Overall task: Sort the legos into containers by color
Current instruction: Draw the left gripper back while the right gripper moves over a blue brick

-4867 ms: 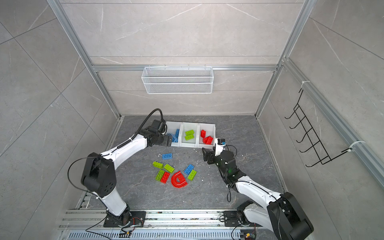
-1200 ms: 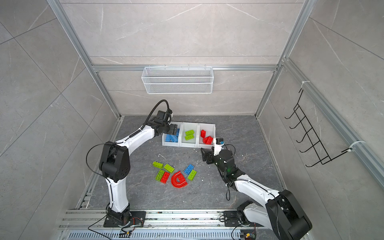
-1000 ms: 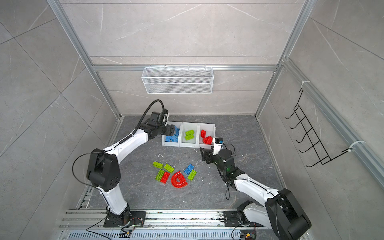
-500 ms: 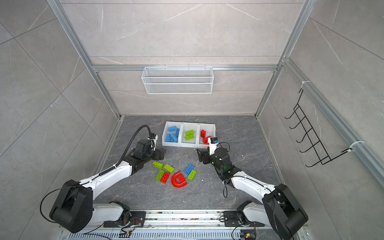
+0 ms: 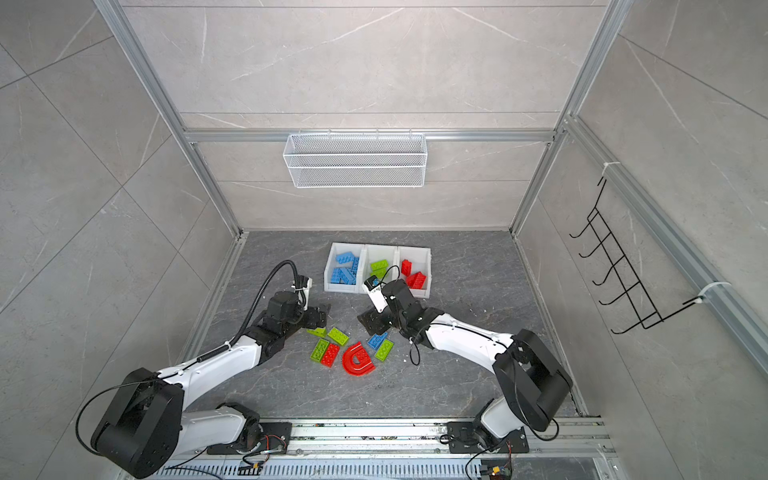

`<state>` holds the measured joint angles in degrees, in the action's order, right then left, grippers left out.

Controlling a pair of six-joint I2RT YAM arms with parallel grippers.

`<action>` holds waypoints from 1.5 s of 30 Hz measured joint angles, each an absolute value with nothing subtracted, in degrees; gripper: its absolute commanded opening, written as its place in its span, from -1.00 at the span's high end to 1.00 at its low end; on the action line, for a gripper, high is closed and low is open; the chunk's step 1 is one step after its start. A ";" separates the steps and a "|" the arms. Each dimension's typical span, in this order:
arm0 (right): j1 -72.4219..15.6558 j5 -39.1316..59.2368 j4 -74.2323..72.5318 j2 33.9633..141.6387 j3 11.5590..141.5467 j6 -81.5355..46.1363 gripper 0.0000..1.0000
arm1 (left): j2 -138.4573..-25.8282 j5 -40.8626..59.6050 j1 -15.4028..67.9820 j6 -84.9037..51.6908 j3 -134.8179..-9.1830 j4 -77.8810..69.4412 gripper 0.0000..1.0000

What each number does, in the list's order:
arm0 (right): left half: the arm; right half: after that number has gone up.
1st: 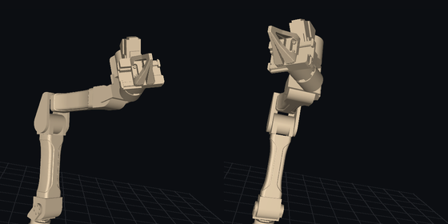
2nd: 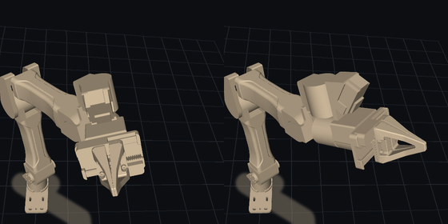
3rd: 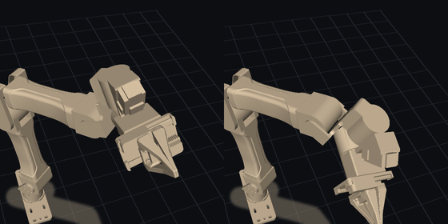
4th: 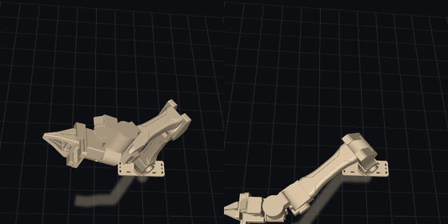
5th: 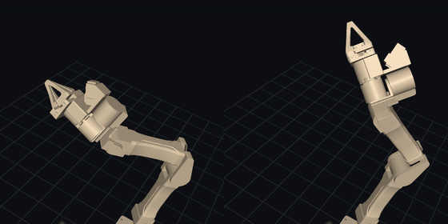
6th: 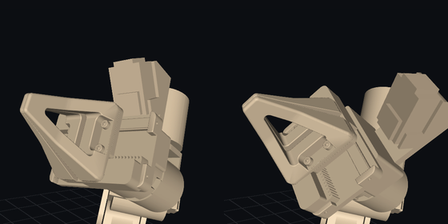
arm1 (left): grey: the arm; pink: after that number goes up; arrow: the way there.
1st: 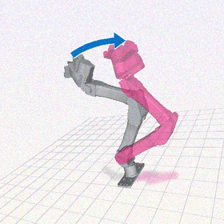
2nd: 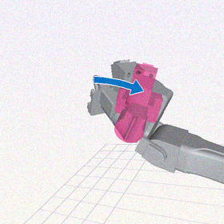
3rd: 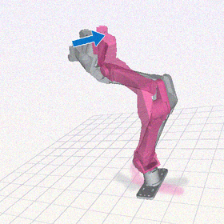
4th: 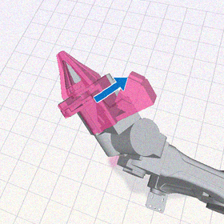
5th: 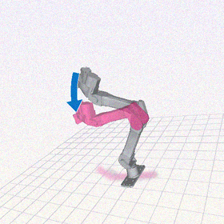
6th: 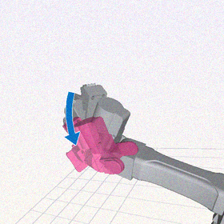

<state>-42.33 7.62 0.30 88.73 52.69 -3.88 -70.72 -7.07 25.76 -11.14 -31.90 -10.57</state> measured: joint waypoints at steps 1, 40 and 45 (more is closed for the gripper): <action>-42.33 7.60 2.61 89.47 53.65 -3.25 -0.58 | -69.36 -7.53 25.76 -11.35 -31.55 -10.87 -0.91; -46.44 3.42 34.48 106.65 70.48 1.37 -0.97 | -64.77 -12.19 25.71 -13.28 -30.09 -10.63 -0.95; -46.87 1.56 35.16 109.10 70.81 1.80 -0.94 | -64.64 -12.16 25.71 -13.28 -30.09 -10.59 -0.95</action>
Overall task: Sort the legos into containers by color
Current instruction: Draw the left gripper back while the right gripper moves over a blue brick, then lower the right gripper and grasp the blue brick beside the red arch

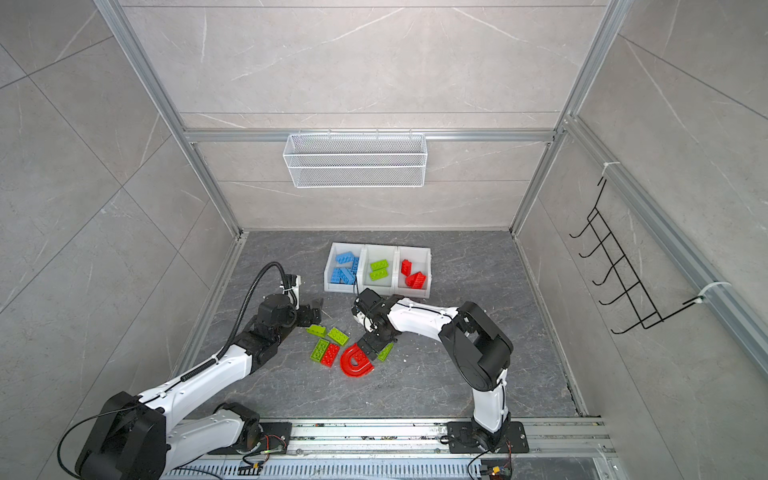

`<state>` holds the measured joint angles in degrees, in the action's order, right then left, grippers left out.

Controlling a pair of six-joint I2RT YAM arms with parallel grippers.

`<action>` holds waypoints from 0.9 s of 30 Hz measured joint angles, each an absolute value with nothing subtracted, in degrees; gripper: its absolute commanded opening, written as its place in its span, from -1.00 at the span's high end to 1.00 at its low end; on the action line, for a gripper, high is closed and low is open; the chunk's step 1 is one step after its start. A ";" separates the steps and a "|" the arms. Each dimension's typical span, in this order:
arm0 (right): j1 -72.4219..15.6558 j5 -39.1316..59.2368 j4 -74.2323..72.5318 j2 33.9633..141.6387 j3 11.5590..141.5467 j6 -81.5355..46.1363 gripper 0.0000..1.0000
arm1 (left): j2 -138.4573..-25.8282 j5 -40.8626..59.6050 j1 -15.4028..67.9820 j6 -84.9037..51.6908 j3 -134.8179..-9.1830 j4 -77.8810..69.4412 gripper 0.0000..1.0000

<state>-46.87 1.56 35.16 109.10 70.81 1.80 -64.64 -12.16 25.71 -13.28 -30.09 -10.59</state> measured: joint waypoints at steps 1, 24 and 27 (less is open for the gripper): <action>-46.87 1.23 35.11 109.14 70.96 1.80 -0.93 | -64.64 -12.16 25.71 -13.28 -30.09 -10.57 -0.95; -45.82 -0.27 25.39 105.58 65.60 -1.43 0.10 | -64.64 -12.93 25.71 -13.34 -29.95 -10.79 -0.95; -44.27 0.47 21.85 101.51 62.67 -2.81 0.16 | -64.66 -13.52 25.71 -13.50 -29.17 -11.22 -0.95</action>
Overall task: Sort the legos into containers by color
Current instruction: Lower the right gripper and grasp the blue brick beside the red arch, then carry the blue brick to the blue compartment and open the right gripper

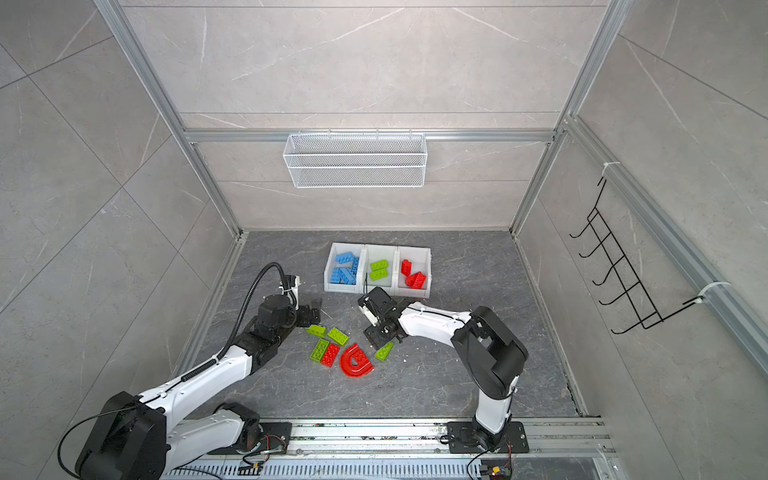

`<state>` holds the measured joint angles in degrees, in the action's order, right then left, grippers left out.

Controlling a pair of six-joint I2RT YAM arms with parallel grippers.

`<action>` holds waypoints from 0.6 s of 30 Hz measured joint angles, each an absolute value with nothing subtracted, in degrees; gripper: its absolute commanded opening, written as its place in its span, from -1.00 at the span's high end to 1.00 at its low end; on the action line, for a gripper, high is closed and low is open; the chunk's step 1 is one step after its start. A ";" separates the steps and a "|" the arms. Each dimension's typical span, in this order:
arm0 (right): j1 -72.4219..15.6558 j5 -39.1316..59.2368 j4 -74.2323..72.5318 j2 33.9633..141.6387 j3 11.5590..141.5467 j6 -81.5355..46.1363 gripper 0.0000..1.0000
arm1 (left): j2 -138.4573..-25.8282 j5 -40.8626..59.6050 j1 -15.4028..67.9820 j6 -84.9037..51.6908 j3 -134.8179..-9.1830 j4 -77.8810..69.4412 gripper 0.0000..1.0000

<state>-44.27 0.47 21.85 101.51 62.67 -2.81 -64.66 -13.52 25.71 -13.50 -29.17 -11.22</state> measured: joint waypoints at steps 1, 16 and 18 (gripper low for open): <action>-43.51 1.17 20.45 100.33 62.30 -3.38 0.17 | -64.77 -13.67 25.69 -13.52 -28.95 -11.22 -0.95; -40.07 6.33 6.15 110.76 80.82 -7.99 0.13 | -65.21 -16.03 24.58 -15.00 -26.30 -14.15 -0.95; -39.81 6.85 5.89 114.34 85.36 -7.99 0.13 | -65.21 -16.19 24.36 -15.25 -26.28 -14.46 -0.95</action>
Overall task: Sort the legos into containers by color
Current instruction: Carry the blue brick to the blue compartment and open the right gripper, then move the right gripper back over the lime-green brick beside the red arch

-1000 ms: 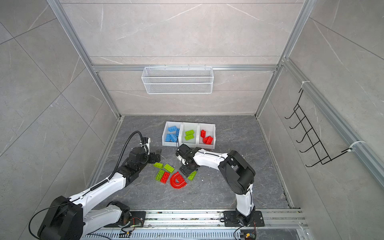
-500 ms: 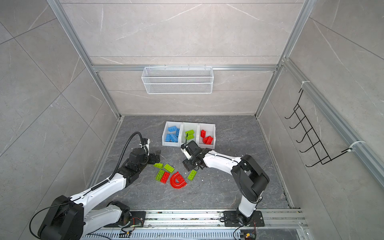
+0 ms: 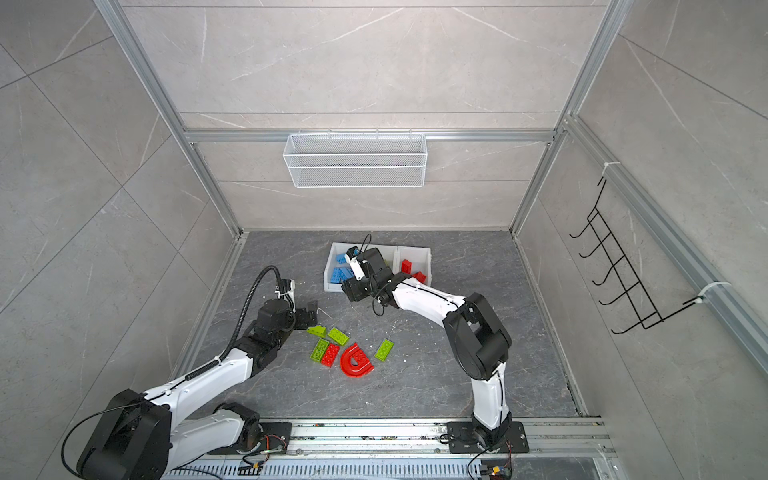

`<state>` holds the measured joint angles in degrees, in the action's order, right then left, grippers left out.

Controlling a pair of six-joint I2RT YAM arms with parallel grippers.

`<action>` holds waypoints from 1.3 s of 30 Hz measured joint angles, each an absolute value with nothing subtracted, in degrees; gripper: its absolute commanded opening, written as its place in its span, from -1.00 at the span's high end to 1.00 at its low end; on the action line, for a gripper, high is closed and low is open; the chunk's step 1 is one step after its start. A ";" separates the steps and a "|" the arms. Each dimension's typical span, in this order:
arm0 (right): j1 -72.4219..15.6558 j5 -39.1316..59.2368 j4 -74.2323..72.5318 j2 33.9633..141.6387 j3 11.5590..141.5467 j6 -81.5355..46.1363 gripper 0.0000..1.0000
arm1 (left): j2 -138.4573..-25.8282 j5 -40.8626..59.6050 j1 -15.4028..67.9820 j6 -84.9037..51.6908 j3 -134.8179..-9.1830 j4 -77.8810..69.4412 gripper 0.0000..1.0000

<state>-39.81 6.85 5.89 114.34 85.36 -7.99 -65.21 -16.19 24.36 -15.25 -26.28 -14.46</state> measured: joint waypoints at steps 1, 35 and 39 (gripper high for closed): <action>-39.68 7.03 5.63 116.20 87.59 -7.99 0.13 | -65.21 -16.25 24.32 -15.35 -26.28 -14.68 -0.96; -37.50 1.63 10.15 91.22 66.13 -17.19 -0.57 | -65.04 -15.97 23.57 -16.56 -25.06 -17.69 -0.98; -39.79 -0.58 12.91 79.81 55.16 -21.19 -0.56 | -64.10 -15.81 23.57 -16.58 -25.04 -17.69 -0.98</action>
<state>-39.79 -0.58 12.91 79.81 55.16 -21.19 -64.10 -15.81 23.57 -16.58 -25.04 -17.69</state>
